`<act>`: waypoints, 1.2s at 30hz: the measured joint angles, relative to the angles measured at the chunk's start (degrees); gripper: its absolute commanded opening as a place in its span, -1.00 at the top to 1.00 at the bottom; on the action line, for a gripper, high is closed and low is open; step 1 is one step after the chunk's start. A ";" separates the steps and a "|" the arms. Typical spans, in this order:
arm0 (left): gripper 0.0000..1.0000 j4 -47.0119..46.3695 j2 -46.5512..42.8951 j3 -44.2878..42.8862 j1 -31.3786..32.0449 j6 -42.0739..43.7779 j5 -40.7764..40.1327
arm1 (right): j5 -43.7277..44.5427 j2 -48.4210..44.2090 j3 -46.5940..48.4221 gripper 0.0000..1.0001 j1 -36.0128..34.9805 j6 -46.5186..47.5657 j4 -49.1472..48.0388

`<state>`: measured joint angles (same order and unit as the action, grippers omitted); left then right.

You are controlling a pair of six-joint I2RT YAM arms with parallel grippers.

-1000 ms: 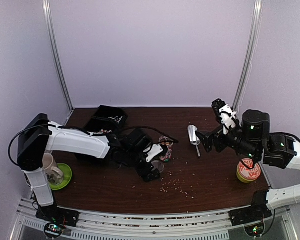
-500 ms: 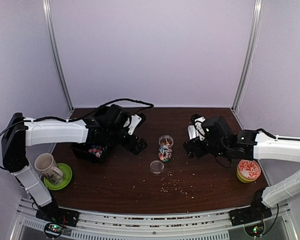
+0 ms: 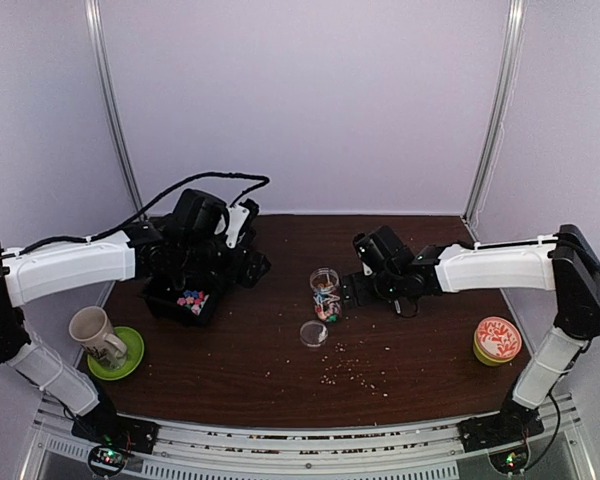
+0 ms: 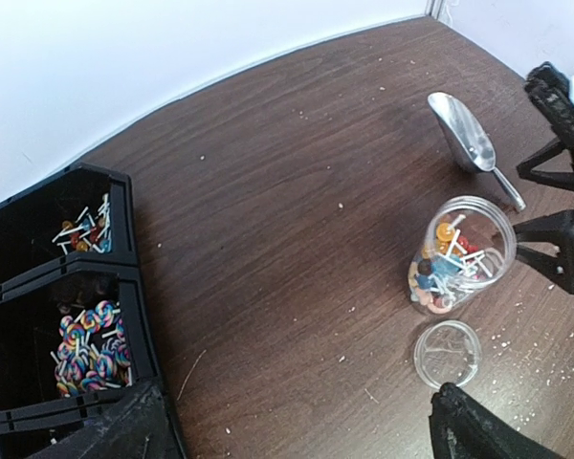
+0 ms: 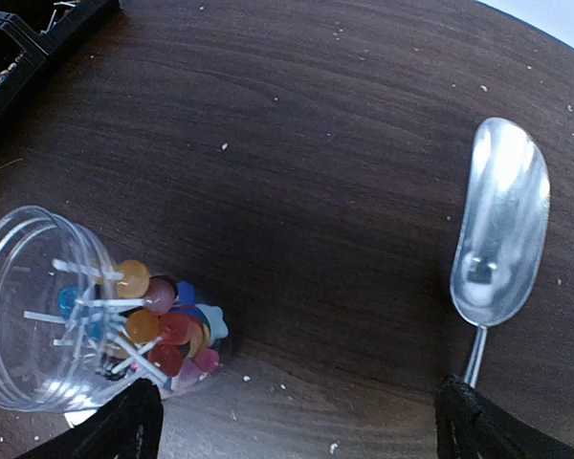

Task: Pack the candies
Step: Move the packing bottle to the center of the board, then pick up the box lid from the center of the board.

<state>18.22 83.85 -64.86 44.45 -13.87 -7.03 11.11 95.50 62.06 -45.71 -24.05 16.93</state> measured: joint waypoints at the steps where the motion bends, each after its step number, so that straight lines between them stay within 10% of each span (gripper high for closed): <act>1: -0.96 0.11 -0.33 0.42 0.00 -0.15 -0.26 | -0.44 1.36 1.01 -1.00 0.00 0.00 -0.11; 36: -0.95 2.43 -1.44 7.13 -0.26 -2.32 -5.11 | -10.03 10.47 11.06 -0.94 -6.91 4.07 1.51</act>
<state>20.64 82.41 -57.74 44.18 -16.19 -12.14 1.08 105.97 73.12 -52.62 -19.99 18.44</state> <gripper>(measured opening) 0.978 0.967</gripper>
